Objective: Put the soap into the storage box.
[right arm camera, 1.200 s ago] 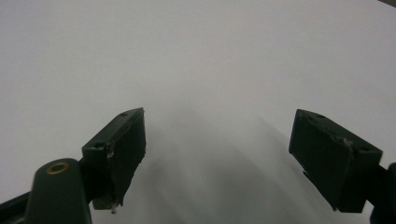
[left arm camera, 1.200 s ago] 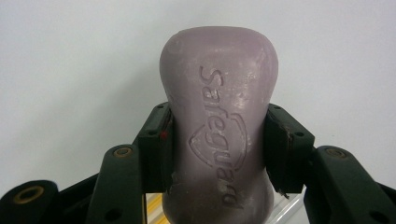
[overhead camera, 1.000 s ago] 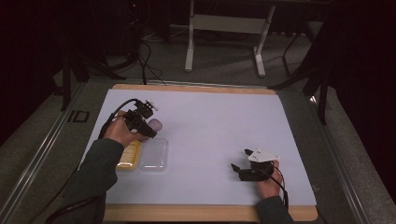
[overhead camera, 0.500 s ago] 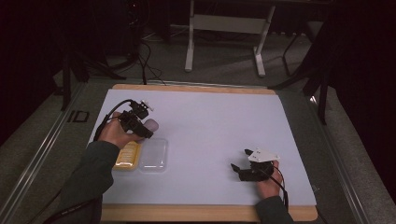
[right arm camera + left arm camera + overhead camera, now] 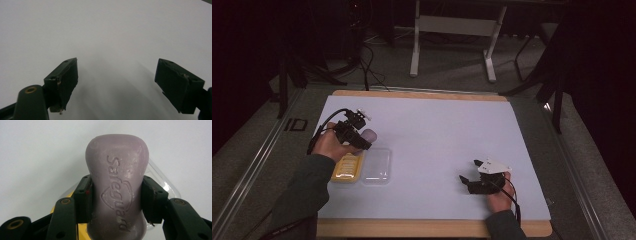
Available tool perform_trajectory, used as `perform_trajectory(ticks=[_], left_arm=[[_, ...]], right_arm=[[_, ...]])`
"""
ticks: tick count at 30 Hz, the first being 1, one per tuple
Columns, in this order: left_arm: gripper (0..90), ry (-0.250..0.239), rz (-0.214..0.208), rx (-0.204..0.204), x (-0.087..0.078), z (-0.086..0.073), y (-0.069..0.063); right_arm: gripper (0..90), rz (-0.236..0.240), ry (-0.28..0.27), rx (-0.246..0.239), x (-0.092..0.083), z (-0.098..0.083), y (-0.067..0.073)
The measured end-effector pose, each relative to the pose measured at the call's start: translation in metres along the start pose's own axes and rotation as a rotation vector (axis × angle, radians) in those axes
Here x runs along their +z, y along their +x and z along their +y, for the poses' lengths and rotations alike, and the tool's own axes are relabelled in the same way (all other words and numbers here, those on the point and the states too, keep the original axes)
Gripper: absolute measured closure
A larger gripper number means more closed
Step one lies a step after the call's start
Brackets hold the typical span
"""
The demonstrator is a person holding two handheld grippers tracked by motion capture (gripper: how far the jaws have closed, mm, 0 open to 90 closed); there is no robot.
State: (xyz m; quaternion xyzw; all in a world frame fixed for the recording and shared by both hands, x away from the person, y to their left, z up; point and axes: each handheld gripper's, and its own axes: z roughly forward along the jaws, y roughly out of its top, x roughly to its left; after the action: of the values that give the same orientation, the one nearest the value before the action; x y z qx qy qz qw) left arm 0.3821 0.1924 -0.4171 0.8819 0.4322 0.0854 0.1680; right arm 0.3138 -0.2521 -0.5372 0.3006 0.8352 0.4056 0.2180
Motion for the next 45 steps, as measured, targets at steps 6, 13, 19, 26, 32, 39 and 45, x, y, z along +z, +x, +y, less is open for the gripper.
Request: perform_trajectory(ticks=[6, 13, 19, 26, 32, 39, 45], left_arm=[[49.9, -0.005, 0.003, -0.024, -0.001, -0.006, 0.001], [49.9, 0.003, 0.018, -0.047, 0.003, -0.018, 0.0], [49.9, -0.004, 0.011, -0.077, 0.005, -0.027, 0.001], [49.9, -0.006, 0.015, -0.122, 0.006, -0.044, 0.002], [49.8, 0.036, 0.037, -0.17, 0.021, -0.059, 0.009], [49.6, 0.091, 0.044, -0.25, 0.042, -0.072, 0.016], [41.9, 0.102, 0.026, -0.267, 0.047, -0.074, 0.017]], right_arm=[[18.4, -0.001, -0.002, 0.0, 0.0, 0.0, 0.0], [18.4, -0.002, -0.001, -0.001, 0.0, 0.0, 0.0], [18.4, -0.003, 0.0, -0.004, 0.0, 0.0, 0.0], [18.4, -0.006, 0.001, -0.005, 0.0, 0.0, 0.001], [18.4, -0.007, 0.002, -0.008, 0.0, 0.0, 0.001], [18.4, -0.007, 0.002, -0.009, 0.0, 0.0, 0.001], [18.4, -0.008, 0.004, -0.009, 0.0, 0.0, 0.001]])
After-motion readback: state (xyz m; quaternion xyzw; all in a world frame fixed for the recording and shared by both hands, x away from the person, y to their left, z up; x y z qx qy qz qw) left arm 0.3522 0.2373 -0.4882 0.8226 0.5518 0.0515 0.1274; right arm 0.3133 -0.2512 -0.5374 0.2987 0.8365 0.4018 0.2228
